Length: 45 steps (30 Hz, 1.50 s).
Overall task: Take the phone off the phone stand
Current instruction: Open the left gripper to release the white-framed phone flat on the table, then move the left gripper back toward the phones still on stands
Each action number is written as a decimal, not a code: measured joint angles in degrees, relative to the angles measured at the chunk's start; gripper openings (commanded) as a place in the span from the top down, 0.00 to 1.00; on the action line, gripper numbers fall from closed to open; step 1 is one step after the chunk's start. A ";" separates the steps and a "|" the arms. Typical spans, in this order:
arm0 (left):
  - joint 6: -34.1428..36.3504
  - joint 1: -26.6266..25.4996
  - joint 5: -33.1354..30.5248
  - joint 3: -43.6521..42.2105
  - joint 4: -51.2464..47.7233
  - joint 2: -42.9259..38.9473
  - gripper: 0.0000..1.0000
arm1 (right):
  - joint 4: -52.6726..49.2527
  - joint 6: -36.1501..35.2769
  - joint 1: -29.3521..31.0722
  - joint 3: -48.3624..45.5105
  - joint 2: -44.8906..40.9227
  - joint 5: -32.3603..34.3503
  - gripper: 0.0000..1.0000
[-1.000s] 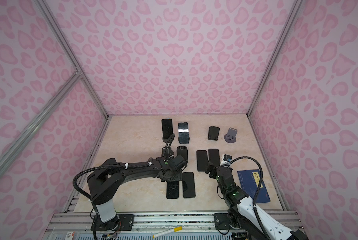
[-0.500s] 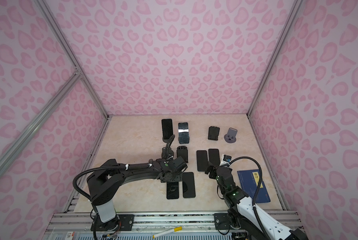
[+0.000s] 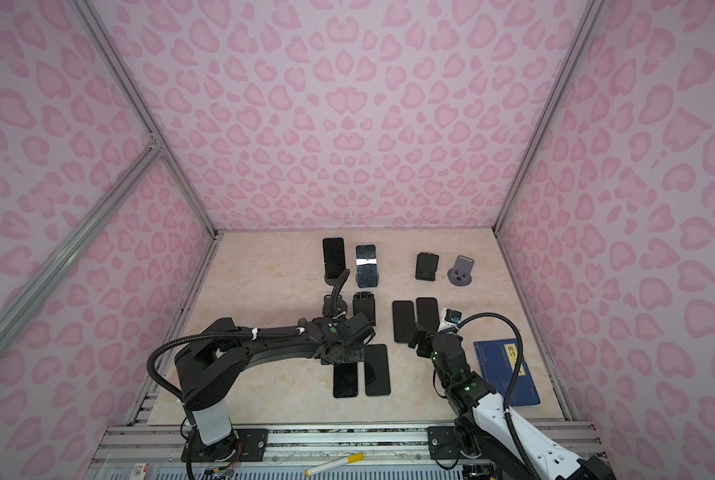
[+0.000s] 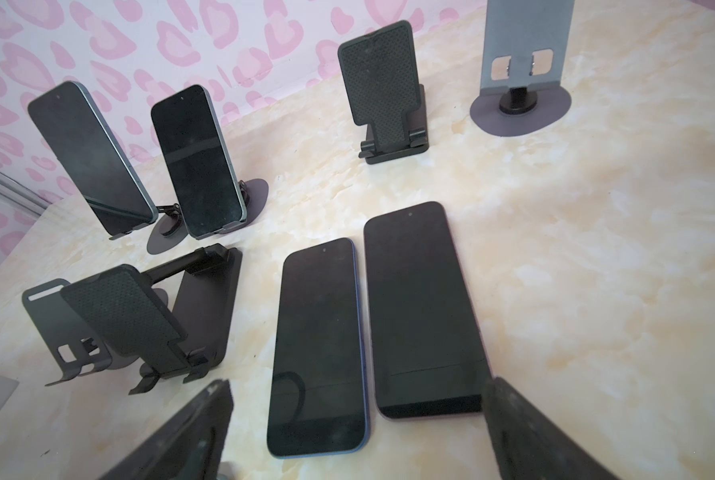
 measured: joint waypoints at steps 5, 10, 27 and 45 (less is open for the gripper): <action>1.27 0.02 -0.02 0.85 -0.31 -3.06 0.15 | 0.55 0.00 0.00 0.00 0.96 -0.02 0.04; 4.76 0.02 -2.58 3.43 -0.61 -8.13 0.11 | 0.96 0.00 0.00 0.00 1.31 0.00 0.03; 15.76 4.46 -19.65 4.31 -2.19 -21.03 0.03 | 1.22 0.22 0.02 0.20 3.78 0.22 0.02; 28.28 13.53 -12.15 11.91 2.16 -5.07 0.01 | 1.05 0.20 0.00 0.24 1.44 0.92 0.02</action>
